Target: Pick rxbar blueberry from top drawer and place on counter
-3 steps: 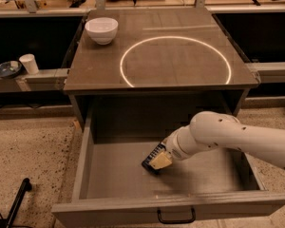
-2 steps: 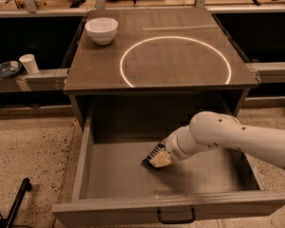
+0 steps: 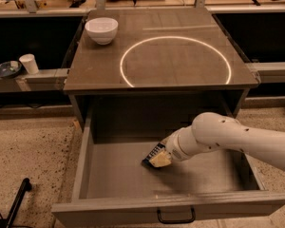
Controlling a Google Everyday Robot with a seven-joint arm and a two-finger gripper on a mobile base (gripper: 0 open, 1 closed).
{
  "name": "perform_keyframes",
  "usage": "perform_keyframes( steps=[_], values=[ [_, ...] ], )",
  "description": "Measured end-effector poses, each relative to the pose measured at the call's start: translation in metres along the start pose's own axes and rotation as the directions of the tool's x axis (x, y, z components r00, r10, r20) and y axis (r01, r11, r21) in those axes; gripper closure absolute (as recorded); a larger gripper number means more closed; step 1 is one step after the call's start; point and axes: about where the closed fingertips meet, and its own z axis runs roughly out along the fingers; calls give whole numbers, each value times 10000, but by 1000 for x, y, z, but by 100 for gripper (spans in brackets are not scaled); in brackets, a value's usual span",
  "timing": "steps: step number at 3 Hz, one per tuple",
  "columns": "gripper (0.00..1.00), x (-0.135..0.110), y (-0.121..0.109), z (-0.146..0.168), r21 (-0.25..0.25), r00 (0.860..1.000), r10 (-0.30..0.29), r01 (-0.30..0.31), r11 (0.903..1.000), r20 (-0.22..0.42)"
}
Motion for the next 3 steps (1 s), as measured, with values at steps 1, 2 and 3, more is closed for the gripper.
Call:
perform_keyframes(
  steps=[1,2,3],
  values=[
    [100,-14,-3,-20,-130,9963,-35,46,9999,855],
    [100,-41,-11,-69,-42,9836,-511,527,9986,1729],
    [100,-72,-29,-135,591,9667,-1330,1229,9907,2187]
  ],
)
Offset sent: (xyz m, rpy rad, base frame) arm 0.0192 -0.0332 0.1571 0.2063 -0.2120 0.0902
